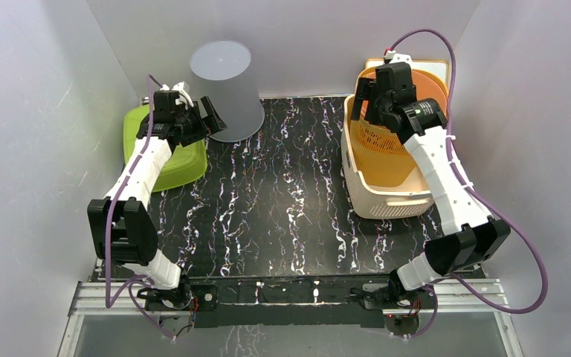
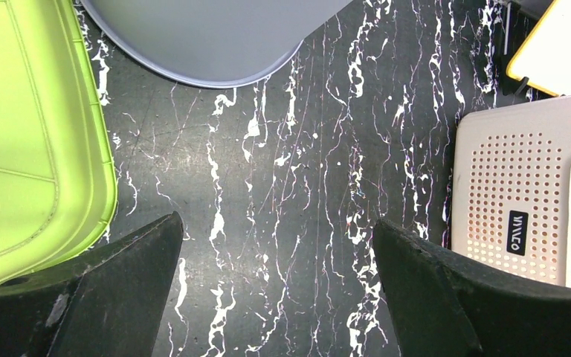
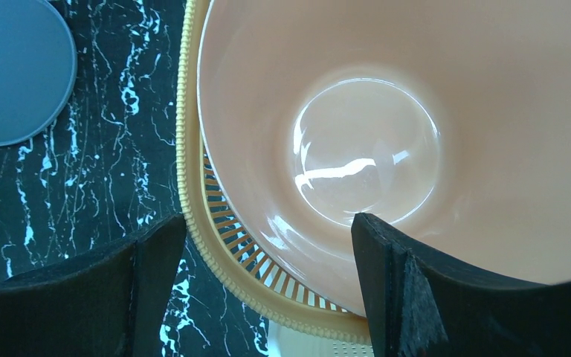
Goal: Turn the large container upside down
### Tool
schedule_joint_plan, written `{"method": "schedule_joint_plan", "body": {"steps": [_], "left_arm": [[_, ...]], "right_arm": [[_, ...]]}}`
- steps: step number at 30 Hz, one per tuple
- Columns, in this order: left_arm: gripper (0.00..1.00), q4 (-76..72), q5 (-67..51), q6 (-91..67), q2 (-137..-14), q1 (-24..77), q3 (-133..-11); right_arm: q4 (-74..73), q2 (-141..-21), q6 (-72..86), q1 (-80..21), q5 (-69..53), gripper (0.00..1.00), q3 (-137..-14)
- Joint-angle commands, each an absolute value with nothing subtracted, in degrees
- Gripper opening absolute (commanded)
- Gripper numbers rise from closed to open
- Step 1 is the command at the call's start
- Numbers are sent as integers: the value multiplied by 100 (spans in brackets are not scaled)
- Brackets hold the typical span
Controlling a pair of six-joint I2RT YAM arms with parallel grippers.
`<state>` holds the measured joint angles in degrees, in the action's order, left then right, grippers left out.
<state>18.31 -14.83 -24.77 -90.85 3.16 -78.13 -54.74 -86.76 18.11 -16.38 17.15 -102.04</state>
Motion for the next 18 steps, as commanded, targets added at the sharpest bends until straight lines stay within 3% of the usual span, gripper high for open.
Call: {"method": "schedule_joint_plan", "body": {"steps": [1, 18], "left_arm": [[98, 1993, -1441, -2382, -8742, 251, -7779], [98, 1934, -1489, -2487, -8640, 204, -7579]], "right_arm": [[-4829, -8127, 1768, -1603, 1757, 80, -10248], [-4847, -8562, 1468, -1509, 1976, 81, -10281]]}}
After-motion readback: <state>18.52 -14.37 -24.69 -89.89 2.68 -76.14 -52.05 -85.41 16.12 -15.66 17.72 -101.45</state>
